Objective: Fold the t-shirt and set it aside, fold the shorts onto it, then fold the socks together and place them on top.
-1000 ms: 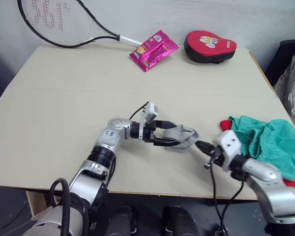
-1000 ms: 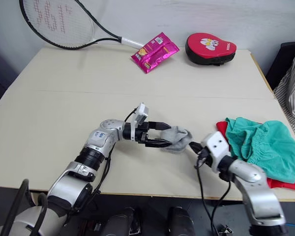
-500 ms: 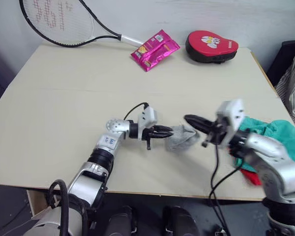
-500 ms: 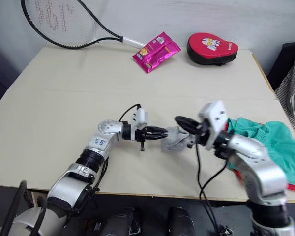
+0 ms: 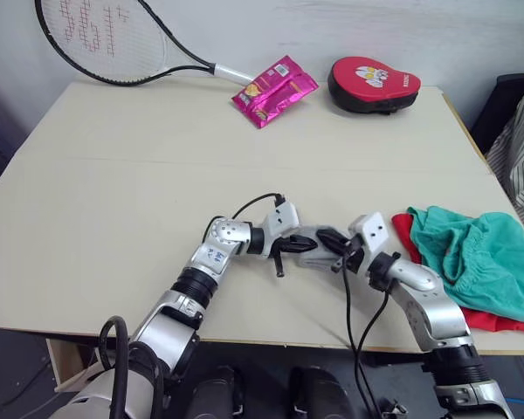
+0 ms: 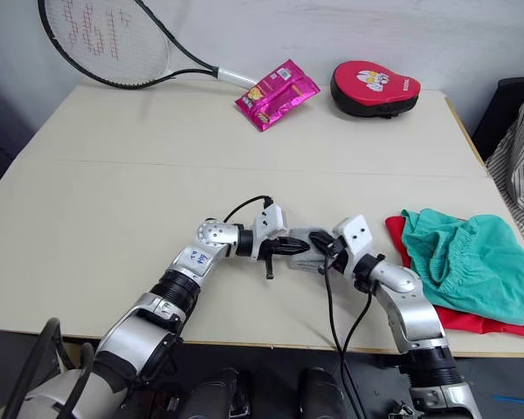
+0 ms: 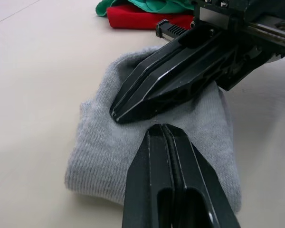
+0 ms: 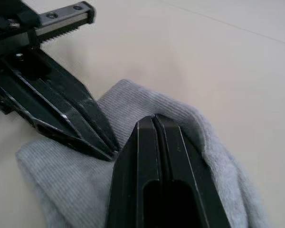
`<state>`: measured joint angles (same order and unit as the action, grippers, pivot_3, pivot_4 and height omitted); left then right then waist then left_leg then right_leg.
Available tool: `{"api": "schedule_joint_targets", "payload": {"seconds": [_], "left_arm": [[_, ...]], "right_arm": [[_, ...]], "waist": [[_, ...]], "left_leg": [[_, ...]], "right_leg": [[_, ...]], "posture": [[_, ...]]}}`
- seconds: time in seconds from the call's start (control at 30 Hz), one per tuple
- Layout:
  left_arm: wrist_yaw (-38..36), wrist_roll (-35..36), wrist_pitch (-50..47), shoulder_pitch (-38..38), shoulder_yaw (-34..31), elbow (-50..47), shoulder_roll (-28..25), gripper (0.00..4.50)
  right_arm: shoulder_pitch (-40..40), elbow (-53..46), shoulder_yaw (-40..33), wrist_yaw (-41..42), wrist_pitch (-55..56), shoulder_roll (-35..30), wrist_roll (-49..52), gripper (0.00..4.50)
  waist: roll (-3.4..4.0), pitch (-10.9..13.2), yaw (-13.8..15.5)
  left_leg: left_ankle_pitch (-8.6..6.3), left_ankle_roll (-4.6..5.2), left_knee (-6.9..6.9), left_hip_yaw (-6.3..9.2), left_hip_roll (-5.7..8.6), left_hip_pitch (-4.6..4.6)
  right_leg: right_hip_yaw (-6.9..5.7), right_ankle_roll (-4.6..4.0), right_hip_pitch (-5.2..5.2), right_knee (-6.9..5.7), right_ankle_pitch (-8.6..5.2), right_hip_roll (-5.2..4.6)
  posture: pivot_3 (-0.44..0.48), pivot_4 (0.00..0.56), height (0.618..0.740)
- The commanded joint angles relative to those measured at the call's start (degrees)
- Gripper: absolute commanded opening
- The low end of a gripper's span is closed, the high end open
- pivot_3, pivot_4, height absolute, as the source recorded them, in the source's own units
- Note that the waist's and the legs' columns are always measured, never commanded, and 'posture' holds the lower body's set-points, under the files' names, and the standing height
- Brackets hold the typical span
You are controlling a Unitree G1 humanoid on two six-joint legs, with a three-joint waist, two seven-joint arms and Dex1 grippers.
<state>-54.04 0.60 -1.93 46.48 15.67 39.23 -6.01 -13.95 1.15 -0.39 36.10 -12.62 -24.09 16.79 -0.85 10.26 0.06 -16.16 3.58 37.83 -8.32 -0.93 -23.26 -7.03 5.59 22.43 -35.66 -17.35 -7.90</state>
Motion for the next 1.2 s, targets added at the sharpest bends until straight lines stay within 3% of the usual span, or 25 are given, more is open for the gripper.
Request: {"api": "schedule_joint_targets", "payload": {"seconds": [0.03,0.13,0.23,0.43,0.6,0.77,1.07,1.2], "left_arm": [[0.43,-1.34,-1.45,-1.34,0.75,1.09,-0.51,0.02],[0.1,-1.15,-0.74,-1.24,0.66,1.07,-0.68,0.02],[-0.7,-0.34,-0.38,-1.22,-0.02,0.7,-1.21,0.0],[-2.55,-0.15,2.02,-0.54,-0.7,1.12,-3.06,0.0],[-2.48,-0.52,2.92,0.19,-0.88,2.33,-3.16,0.0],[-2.35,-0.48,2.79,-0.07,-0.91,2.41,-2.82,0.0],[-2.79,-0.97,3.02,-0.42,-0.34,2.14,-3.28,0.0],[-3.42,-0.8,2.38,-0.5,-0.31,1.74,-3.73,0.0]], "right_arm": [[2.73,-0.53,-5.62,-1.13,-0.8,-1.11,2.32,0.0],[4.16,-5.63,-10.52,-0.79,-5.97,-1.6,8.78,0.0],[4.04,-11.69,-16.97,-0.8,-18.8,-4.56,20.77,0.6],[-1.73,-4.02,-27.72,-6.71,-62.16,-17.1,48.81,2.64],[-6.5,-0.28,-28.22,-15.64,-72.28,-13.02,54.1,4.42],[-9.41,3.63,-28.82,-26.47,-77.9,-4.57,51.91,4.47],[-14.29,6.36,-31.65,-35.67,-78.17,9.33,50.14,4.47],[-15.21,7.16,-33.02,-39.13,-76.54,14.08,48.86,3.57]], "waist": [[0.0,0.0,0.05],[0.0,0.0,-0.02],[0.04,0.0,-0.11],[0.07,0.0,-0.14],[0.11,-0.02,-0.23],[0.16,-0.05,-0.18],[0.15,-0.28,-1.66],[0.19,-0.32,-1.92]], "left_leg": [[-0.01,0.01,0.0,0.0,0.01,0.0],[-0.03,0.0,0.0,0.0,0.01,0.0],[-0.03,0.0,-0.02,0.0,0.0,-0.01],[-0.15,0.19,-0.1,0.06,-0.02,-0.01],[-0.17,0.23,-0.19,0.03,-0.03,0.0],[-0.09,0.11,-0.18,-0.01,0.02,-0.03],[-0.09,0.11,-0.23,-0.02,-0.02,0.02],[0.02,-0.06,-0.44,-0.03,-0.02,0.08]], "right_leg": [[0.0,0.0,0.0,0.0,0.0,-0.02],[0.0,0.0,0.0,0.0,0.0,-0.04],[0.01,0.0,0.03,-0.01,0.0,-0.06],[-0.01,-0.06,0.06,0.05,-0.03,-0.15],[-0.04,-0.09,0.08,0.09,-0.04,-0.13],[-0.02,-0.06,0.09,0.08,-0.03,-0.15],[-0.01,-0.04,0.07,0.03,-0.02,-0.1],[0.01,-0.05,0.11,0.05,-0.02,-0.05]], "posture": [[0.0,0.15,0.74],[0.0,0.15,0.74],[0.0,0.15,0.74],[0.0,0.15,0.74],[0.0,0.15,0.74],[0.0,0.15,0.74],[0.0,0.15,0.74],[0.0,0.15,0.74]]}}
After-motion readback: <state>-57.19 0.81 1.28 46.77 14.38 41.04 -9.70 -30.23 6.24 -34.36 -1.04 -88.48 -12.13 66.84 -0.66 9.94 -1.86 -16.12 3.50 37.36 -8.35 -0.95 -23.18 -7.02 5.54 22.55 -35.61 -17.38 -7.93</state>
